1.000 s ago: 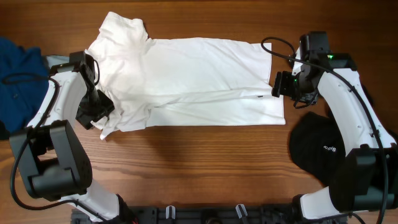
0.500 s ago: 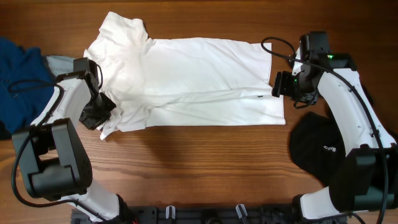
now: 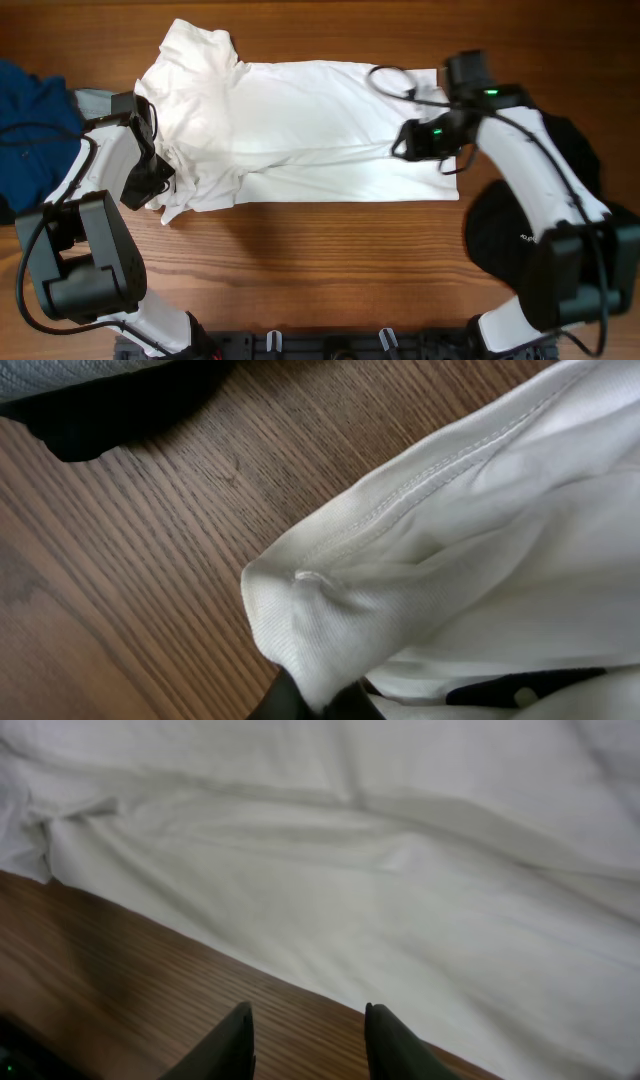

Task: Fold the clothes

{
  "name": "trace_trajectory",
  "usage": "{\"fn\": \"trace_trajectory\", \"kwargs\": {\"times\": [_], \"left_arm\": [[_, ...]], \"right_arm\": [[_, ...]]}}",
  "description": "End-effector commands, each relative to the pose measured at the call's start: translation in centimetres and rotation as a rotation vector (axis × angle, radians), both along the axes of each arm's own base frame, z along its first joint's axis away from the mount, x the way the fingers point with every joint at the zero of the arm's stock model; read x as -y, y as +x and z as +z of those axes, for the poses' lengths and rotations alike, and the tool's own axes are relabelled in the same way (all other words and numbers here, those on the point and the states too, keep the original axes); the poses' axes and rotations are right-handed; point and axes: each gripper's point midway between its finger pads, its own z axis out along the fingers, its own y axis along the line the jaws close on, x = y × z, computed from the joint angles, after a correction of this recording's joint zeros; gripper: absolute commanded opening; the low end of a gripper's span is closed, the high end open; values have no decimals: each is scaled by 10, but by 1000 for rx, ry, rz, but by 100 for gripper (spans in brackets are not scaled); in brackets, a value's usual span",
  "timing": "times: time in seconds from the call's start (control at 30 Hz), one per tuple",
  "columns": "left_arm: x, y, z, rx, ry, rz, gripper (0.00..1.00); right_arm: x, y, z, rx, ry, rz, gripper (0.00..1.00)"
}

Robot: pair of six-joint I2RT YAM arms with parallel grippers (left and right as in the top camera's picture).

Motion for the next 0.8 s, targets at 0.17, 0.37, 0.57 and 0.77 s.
{"fn": "trace_trajectory", "kwargs": {"times": [0.17,0.37,0.57,0.77], "left_arm": [[-7,7,14,41,34,6,4],[-13,6,16,32,74,6,4],[-17,5,17,26,96,5,4],[-29,0,21,14,141,23,4]], "right_arm": [[-22,-12,-85,-187,-87,66,28],[22,-3,-105,-186,-335,-85,28],[41,-7,-109,-225,-370,-117,28],[56,-8,-110,-246,-370,-154,29]]}}
